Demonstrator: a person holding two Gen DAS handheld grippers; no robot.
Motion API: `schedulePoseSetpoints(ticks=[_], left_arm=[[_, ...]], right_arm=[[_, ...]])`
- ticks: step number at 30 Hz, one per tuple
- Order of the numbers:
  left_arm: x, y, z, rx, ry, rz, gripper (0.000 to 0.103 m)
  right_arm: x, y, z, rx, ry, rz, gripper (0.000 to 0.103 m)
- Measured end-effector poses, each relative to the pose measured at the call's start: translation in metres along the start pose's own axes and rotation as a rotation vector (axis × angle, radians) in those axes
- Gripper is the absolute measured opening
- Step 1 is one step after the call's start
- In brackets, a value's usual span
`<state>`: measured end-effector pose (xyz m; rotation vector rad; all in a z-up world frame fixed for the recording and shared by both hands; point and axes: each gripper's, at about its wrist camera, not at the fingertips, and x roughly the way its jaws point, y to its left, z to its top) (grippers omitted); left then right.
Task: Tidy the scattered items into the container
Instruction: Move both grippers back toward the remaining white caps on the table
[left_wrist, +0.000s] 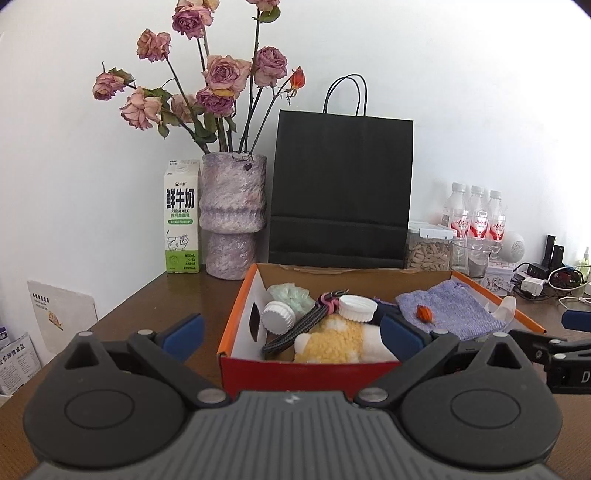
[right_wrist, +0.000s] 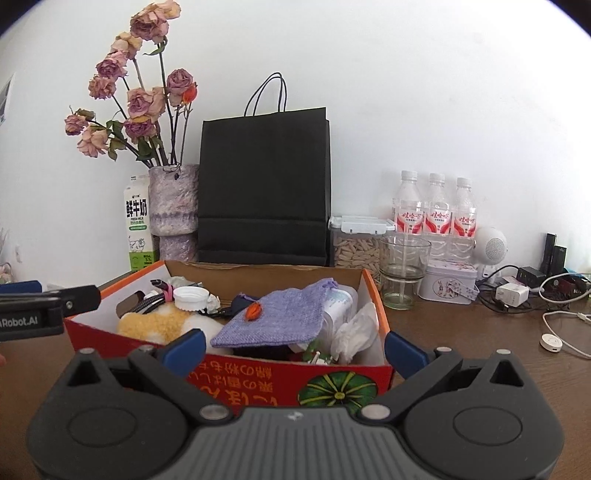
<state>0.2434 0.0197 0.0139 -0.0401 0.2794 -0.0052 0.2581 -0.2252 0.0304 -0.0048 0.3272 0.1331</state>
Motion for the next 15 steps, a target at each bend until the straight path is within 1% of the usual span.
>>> schedulePoseSetpoints(ticks=[8,12,15], left_arm=[[-0.011,0.022,-0.021,-0.034,0.149,0.049,0.103],[-0.012,0.028,-0.030,-0.024,0.220,0.063,0.103],[-0.012,0.025,-0.036,0.015,0.261,0.072,0.103]], right_arm=[[-0.016,-0.007,-0.019,0.013,0.065,-0.005,0.103],[-0.020,-0.006,-0.029,0.001,0.103,0.006,0.103],[-0.022,-0.001,-0.035,-0.018,0.128,0.014,0.103]])
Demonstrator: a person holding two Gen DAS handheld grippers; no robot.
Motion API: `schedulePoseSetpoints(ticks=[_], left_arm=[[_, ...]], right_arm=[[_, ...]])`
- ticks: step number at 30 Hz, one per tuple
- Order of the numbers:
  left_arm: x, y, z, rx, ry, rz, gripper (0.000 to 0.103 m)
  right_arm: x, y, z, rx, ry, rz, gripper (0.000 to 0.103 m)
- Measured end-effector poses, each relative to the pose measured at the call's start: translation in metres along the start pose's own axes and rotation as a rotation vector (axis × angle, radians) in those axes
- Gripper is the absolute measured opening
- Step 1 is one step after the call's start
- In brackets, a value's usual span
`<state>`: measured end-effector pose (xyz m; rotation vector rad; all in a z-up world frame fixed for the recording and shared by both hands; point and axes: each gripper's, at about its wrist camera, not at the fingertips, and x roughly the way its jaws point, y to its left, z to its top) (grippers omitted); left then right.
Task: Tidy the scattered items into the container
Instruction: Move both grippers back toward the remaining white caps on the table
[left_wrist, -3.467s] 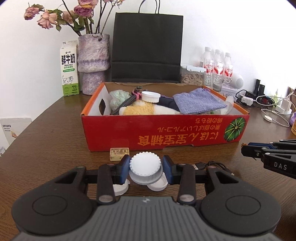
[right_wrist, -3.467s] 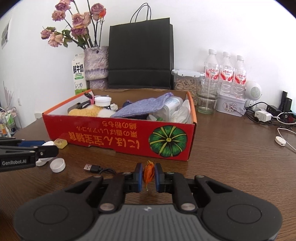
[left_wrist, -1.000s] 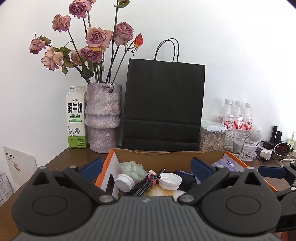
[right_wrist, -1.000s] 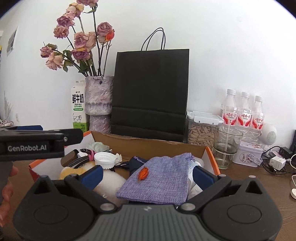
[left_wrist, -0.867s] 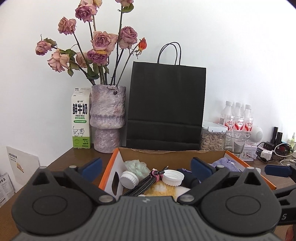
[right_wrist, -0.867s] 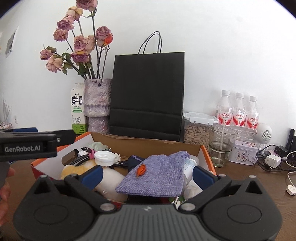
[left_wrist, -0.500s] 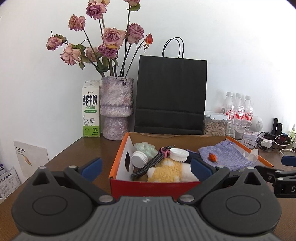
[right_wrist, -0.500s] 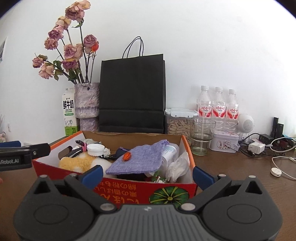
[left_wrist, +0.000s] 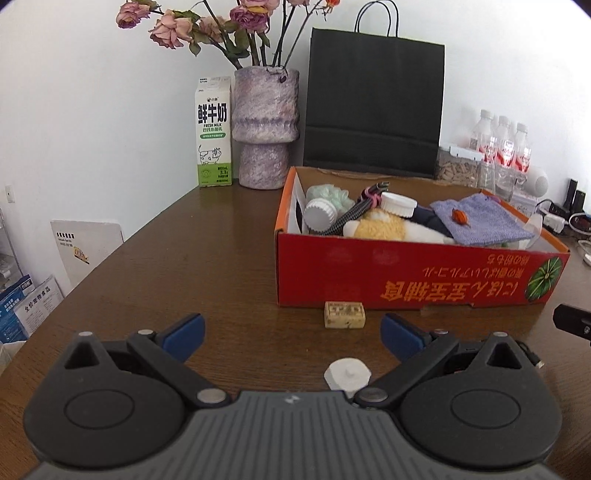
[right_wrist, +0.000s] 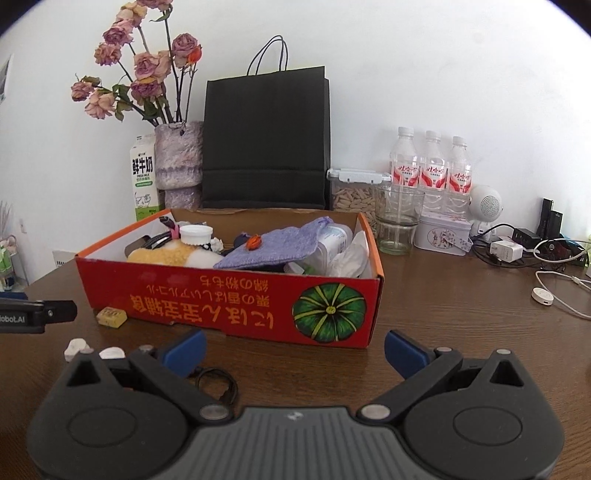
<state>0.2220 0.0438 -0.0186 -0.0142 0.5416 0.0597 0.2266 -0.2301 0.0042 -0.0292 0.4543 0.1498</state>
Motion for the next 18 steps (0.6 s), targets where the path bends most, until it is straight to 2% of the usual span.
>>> schedulePoseSetpoints(ticks=[9,14,18], left_arm=[[0.007,-0.012,-0.010,0.087,0.078,0.006,0.102],[0.014,-0.012,-0.012,0.081,0.119,-0.001,0.087],[0.016,-0.012,-0.011,0.071,0.125,-0.033,0.082]], right_arm=[[-0.001,0.008,-0.007,-0.031,0.047,0.025,0.103],[0.001,0.011,-0.009,-0.040,0.062,0.033,0.103],[0.003,0.013,-0.010,-0.048,0.073,0.042,0.103]])
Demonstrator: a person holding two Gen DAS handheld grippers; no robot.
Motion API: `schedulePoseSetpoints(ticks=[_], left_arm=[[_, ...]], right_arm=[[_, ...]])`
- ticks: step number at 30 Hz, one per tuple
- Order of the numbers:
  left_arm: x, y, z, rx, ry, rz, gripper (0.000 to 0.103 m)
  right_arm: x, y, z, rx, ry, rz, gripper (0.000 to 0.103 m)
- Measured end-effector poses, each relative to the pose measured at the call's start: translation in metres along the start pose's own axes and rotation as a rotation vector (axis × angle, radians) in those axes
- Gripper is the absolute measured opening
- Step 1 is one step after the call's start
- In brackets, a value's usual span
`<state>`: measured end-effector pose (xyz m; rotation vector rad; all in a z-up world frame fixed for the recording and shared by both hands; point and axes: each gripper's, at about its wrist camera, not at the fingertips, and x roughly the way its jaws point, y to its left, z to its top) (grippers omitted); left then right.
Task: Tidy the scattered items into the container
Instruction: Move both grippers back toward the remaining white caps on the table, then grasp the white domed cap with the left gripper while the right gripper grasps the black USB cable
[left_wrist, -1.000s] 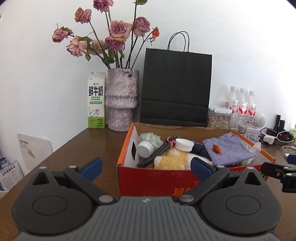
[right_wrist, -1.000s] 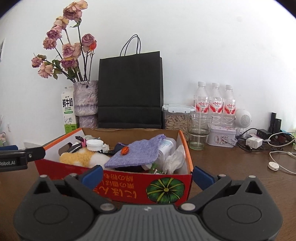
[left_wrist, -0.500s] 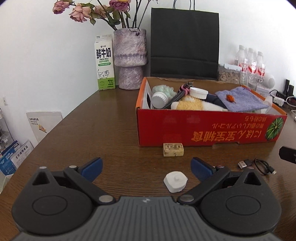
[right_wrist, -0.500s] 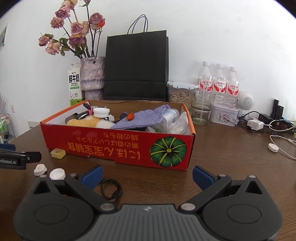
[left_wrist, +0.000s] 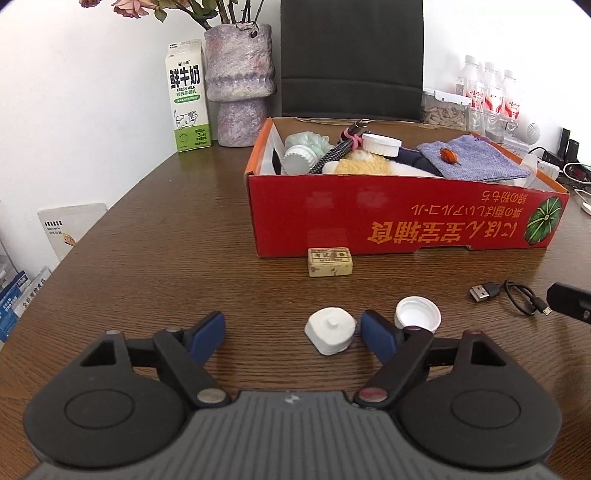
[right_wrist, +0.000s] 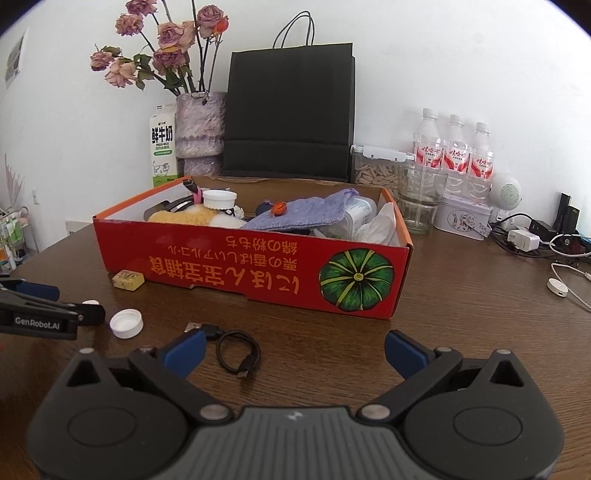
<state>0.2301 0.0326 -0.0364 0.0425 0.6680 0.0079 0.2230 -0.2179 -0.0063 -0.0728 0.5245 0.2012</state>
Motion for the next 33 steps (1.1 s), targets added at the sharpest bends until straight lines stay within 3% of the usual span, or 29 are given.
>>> schedulePoseSetpoints(ticks=[3,5,6,26,31,33], left_arm=[[-0.002,-0.001,0.001,0.004,-0.005,-0.047,0.062],[-0.005,-0.006,0.000,0.034,-0.012,-0.078,0.035],[-0.006,-0.009,0.000,0.047,-0.014,-0.090,0.029],[-0.022,0.007,0.008,-0.045,-0.091,-0.093,0.029],[-0.024,0.010,0.008,-0.056,-0.096,-0.103,0.029],[-0.025,0.011,0.009,-0.058,-0.099,-0.107,0.029]], right_arm=[[0.000,0.002,0.000,-0.004,0.003,0.008,0.103],[0.000,0.002,0.000,-0.005,0.007,0.009,0.103],[0.001,0.002,0.000,-0.004,0.008,0.009,0.103],[0.015,0.009,0.002,-0.019,0.082,0.041,0.103],[0.029,0.021,0.007,-0.044,0.122,0.019,0.084],[0.034,0.023,0.009,-0.034,0.133,0.035,0.082]])
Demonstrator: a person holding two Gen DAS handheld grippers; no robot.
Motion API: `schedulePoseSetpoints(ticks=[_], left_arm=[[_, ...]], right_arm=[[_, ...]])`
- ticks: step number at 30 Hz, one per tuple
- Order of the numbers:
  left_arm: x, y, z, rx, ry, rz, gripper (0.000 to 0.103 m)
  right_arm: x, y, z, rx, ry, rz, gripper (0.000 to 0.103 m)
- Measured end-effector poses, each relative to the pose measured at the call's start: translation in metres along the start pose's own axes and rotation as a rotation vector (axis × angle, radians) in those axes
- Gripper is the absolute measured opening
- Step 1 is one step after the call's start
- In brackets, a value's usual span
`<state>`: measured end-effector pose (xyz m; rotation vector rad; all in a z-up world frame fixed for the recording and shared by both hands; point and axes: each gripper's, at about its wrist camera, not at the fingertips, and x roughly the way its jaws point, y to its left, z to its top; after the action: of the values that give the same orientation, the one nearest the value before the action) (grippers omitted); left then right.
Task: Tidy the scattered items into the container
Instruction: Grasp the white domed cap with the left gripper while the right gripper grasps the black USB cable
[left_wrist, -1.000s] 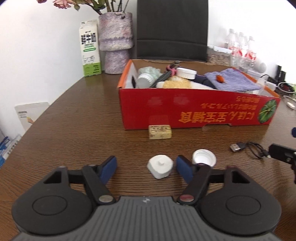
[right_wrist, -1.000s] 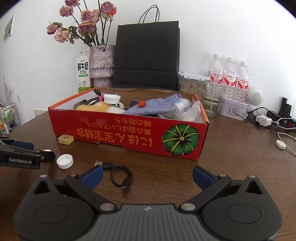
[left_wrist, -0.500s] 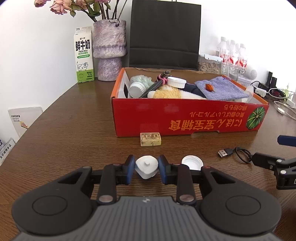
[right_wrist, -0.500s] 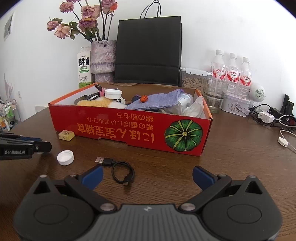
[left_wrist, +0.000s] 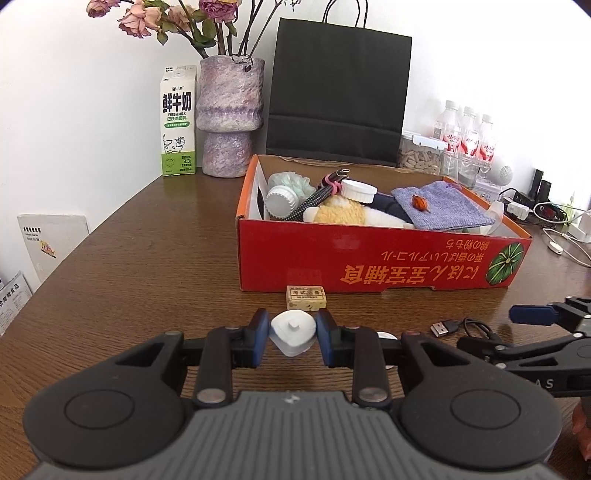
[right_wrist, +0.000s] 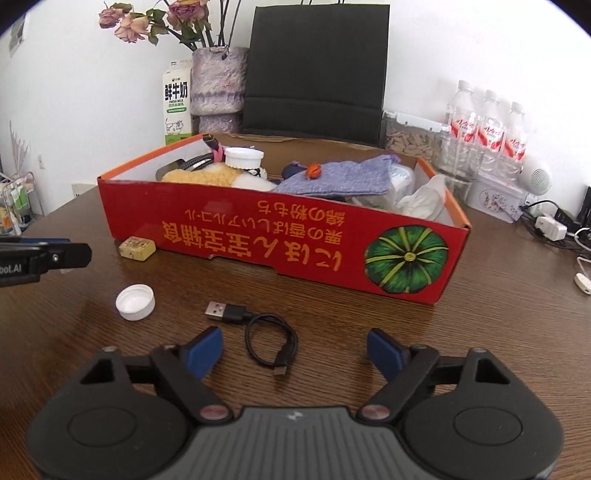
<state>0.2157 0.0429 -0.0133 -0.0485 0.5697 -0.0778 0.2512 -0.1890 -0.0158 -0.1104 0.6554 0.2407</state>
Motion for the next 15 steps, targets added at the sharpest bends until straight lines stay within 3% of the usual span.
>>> schedulePoseSetpoints(ticks=[5,9,15], left_arm=[[-0.001,0.001,0.000,-0.010,-0.004,-0.007,0.029],[-0.001,0.000,0.000,-0.007,-0.002,-0.011,0.029],[0.000,0.001,0.000,-0.012,0.001,-0.014,0.029]], right_arm=[[0.001,0.001,0.003,0.027,0.007,0.041,0.064],[-0.002,0.001,0.003,0.018,-0.007,0.055,0.027],[-0.010,0.008,-0.003,-0.019,-0.034,0.049,0.024]])
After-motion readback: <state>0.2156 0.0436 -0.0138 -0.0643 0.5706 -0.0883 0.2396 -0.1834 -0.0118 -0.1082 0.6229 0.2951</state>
